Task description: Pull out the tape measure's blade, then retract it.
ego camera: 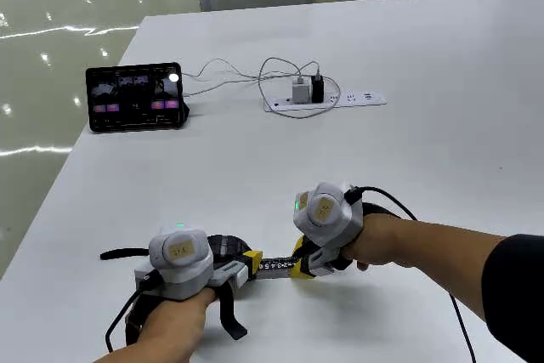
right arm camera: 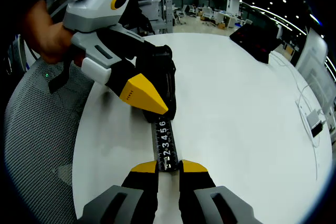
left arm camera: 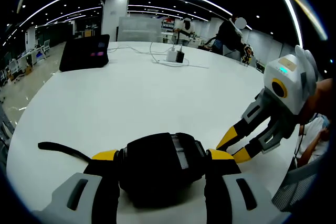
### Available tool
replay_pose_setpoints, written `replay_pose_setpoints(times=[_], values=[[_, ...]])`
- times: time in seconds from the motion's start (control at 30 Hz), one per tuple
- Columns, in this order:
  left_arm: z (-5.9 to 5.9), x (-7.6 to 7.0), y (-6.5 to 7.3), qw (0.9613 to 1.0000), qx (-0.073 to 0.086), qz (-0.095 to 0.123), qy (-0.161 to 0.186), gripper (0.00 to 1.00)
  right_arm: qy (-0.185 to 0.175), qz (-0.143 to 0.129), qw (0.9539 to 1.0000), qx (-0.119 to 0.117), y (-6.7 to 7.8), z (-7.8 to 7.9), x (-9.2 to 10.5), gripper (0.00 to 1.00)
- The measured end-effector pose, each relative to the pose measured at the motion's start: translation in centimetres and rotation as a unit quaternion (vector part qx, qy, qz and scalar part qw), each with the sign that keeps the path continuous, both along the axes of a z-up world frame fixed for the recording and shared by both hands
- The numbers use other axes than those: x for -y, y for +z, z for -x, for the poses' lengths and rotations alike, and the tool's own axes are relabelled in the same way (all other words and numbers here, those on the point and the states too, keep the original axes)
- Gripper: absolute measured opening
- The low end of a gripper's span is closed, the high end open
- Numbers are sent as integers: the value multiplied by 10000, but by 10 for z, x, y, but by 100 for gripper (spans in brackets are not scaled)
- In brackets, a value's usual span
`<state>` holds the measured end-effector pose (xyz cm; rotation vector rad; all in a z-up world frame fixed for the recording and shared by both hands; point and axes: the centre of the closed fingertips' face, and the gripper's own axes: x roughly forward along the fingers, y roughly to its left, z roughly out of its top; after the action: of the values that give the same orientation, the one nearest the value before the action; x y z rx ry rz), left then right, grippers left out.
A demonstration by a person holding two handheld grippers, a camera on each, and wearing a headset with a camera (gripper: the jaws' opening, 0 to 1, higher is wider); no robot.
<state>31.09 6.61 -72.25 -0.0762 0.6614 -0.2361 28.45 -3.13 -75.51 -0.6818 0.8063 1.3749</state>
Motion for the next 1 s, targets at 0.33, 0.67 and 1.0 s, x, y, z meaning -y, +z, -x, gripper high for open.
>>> replay_pose_setpoints(times=[0.33,0.67,1.0], values=[[0,0,0,10000,-16,12,-16,61,-13,-79,10000,14,-1,-1,-9,11],[0,0,0,10000,-30,26,-11,61,-61,-129,9999,-52,-1,-2,-16,11],[0,0,0,10000,-62,57,1,61,-55,-190,9998,-33,-1,-1,-21,11]])
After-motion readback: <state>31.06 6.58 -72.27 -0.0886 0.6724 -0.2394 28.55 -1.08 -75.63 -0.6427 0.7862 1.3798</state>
